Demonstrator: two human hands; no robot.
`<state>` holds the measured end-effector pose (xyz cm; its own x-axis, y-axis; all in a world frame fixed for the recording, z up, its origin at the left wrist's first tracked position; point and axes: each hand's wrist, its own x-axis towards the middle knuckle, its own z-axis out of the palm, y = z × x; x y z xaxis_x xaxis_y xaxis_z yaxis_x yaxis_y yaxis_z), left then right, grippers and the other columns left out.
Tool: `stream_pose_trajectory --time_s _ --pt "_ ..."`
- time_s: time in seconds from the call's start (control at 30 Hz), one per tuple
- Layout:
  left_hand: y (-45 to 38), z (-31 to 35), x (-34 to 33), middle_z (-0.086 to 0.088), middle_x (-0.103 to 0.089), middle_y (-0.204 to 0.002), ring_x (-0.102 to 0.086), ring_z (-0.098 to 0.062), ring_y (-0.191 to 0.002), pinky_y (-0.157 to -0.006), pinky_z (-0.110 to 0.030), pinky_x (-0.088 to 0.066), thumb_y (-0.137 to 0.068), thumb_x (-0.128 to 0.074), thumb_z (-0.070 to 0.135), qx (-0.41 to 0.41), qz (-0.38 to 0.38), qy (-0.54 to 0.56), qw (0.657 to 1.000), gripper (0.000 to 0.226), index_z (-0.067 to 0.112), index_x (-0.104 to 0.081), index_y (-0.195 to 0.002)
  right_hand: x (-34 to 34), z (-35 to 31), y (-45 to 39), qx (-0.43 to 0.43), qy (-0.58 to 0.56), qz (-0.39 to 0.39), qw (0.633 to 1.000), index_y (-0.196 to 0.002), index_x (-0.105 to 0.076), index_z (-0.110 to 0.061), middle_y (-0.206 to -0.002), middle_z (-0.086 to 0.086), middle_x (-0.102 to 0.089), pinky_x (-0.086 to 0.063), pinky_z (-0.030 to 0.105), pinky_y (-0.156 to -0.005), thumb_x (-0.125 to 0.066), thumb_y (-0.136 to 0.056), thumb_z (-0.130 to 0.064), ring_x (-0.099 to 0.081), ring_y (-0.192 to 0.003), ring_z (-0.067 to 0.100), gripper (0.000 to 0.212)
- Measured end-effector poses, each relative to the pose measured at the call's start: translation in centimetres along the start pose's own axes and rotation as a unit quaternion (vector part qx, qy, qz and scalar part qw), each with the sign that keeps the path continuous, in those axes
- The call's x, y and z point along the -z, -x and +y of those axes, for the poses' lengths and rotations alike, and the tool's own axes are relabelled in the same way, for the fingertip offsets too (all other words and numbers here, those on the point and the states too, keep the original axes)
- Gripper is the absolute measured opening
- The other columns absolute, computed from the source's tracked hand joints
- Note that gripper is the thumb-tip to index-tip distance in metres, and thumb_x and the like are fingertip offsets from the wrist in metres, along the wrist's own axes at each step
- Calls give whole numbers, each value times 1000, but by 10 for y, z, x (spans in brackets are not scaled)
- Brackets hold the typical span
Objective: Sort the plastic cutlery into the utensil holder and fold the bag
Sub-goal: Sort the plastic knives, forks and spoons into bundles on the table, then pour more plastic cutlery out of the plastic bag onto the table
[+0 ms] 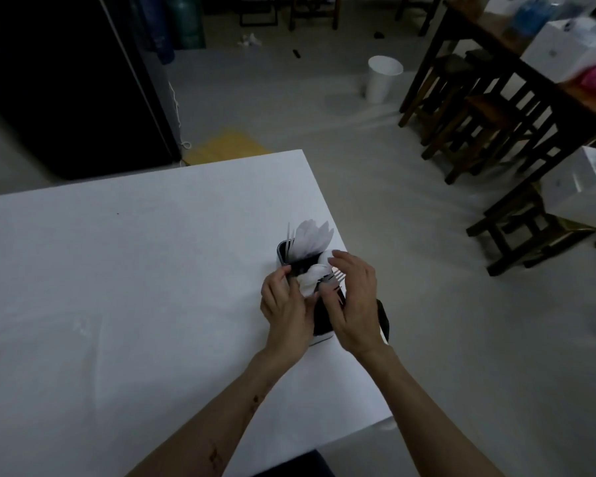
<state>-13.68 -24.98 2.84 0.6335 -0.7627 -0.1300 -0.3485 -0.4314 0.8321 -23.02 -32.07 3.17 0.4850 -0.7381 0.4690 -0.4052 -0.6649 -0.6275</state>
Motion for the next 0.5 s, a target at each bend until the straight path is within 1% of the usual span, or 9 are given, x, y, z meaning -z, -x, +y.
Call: stream_pose_trajectory --time_s 0.07,0.13,0.17,0.2,0.27,0.33,0.37,0.43,0.5 --pt "4 3 2 0 -27 -143 -22 -17 -137 -114 -46 -26 -95 -50 33 -11 3 15 1000 45 20 -33 -134 -2 -6 -1 48 7 -39 998 -135 -54 -11 -144 7 -51 -31 42 -114 -49 -98 -38 -43 -135 22 45" --pt "5 3 2 1 -30 -144 -27 -16 -136 -112 -44 -31 -93 -55 33 -38 13 7 999 52 24 -30 -137 -7 -6 -2 83 46 -70 993 -139 -53 -19 -150 5 -47 -26 49 -117 -49 -99 -33 -37 -141 23 43" --pt "5 0 3 0 -32 -144 -30 -16 -135 -111 -43 -34 -92 -56 32 -62 12 1 998 54 28 -27 -138 -10 -4 -1 86 60 -75 992 -139 -54 -20 -150 4 -47 -25 51 -117 -47 -100 -30 -36 -142 23 41" --pt "6 -4 5 0 -32 -144 -31 -17 -134 -109 -43 -37 -92 -57 29 -82 -6 -8 997 56 32 -24 -137 -12 -2 1 84 70 -76 991 -139 -55 -20 -150 3 -47 -25 51 -117 -45 -102 -28 -35 -143 23 39" --pt "8 -18 7 6 -24 -148 -29 -15 -136 -109 -39 -39 -93 -57 25 -108 -52 6 993 57 29 -27 -141 -15 1 5 75 89 -90 989 -138 -57 -17 -150 2 -47 -25 53 -117 -39 -104 -25 -33 -145 22 39" --pt "12 -30 13 16 -17 -151 -25 -7 -140 -112 -27 -35 -94 -57 26 -119 -80 43 989 54 31 -34 -142 -17 4 10 61 97 -115 987 -139 -56 -16 -153 2 -44 -25 54 -117 -32 -106 -28 -30 -147 19 42" --pt "14 -34 16 17 -15 -153 -23 -4 -141 -112 -20 -31 -96 -55 25 -135 -81 46 986 53 32 -33 -143 -17 4 12 51 97 -123 986 -139 -55 -16 -154 1 -42 -24 54 -117 -28 -107 -31 -29 -147 17 44" --pt "19 -41 23 17 -13 -154 -19 4 -142 -112 -11 -23 -98 -49 19 -155 -73 19 985 51 28 -31 -145 -17 1 12 37 108 -120 986 -140 -54 -16 -155 1 -40 -18 53 -119 -23 -107 -36 -27 -148 15 49" --pt "24 -51 36 18 -13 -153 -14 16 -137 -109 -3 -20 -100 -44 18 -143 -47 4 989 44 26 -35 -142 -17 -11 10 40 121 -101 987 -141 -53 -17 -155 1 -39 -8 51 -123 -22 -106 -38 -25 -149 17 51"
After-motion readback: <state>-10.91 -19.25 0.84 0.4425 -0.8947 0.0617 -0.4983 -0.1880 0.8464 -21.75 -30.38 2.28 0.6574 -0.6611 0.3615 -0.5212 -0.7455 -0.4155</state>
